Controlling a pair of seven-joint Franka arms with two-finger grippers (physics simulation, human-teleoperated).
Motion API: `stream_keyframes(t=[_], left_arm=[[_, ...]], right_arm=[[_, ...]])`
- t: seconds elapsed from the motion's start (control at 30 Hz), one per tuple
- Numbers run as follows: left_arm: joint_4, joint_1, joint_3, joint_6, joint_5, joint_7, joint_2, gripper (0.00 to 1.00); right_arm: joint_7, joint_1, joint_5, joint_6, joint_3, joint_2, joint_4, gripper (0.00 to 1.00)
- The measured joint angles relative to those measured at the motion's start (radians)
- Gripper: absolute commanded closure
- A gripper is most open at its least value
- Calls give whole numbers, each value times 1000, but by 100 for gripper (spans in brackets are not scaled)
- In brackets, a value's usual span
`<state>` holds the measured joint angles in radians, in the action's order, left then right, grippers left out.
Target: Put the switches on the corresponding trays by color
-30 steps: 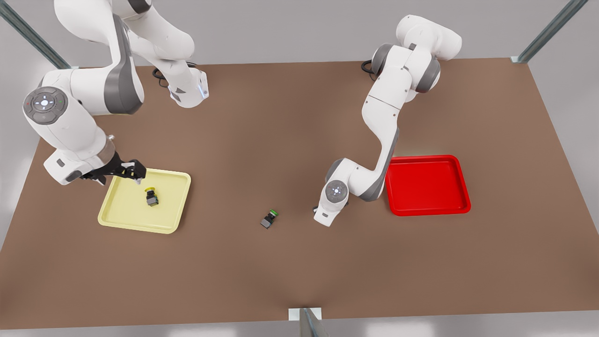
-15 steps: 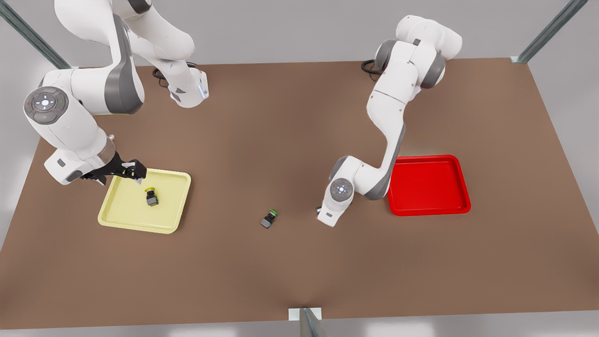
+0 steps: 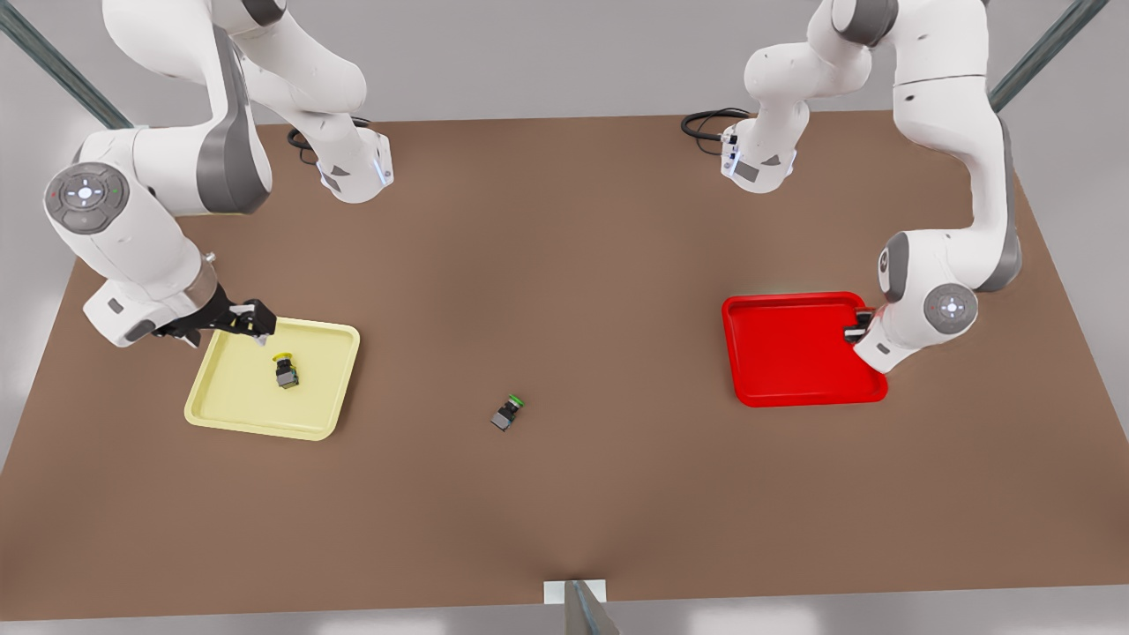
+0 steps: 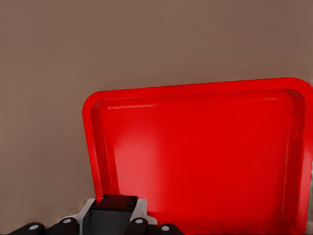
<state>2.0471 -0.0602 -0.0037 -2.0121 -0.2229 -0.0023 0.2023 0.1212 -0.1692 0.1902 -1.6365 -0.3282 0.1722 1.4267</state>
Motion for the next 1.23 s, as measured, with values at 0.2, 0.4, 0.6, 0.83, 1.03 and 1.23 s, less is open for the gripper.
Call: stream_keyframes(t=[0.2,0.4,0.6,0.83,1.03,1.23], left_arm=[[85,-44,2,-170,-22,34,102,57],[110,-28,1,-288,-16,16,196,0],[108,-29,-6,-280,125,25,193,0],[-158,-32,-64,134,152,24,62,0],[-420,-31,-136,450,154,-30,-138,0],[-419,121,84,464,199,-28,-205,0]], right_arm=[[0,1,0,1,0,0,0,0],[0,0,0,3,0,0,0,0],[0,2,0,3,-2,0,0,0],[0,2,0,3,-2,-3,0,0],[2,1,0,6,-14,-8,3,0],[2,0,0,6,-14,-8,3,0]])
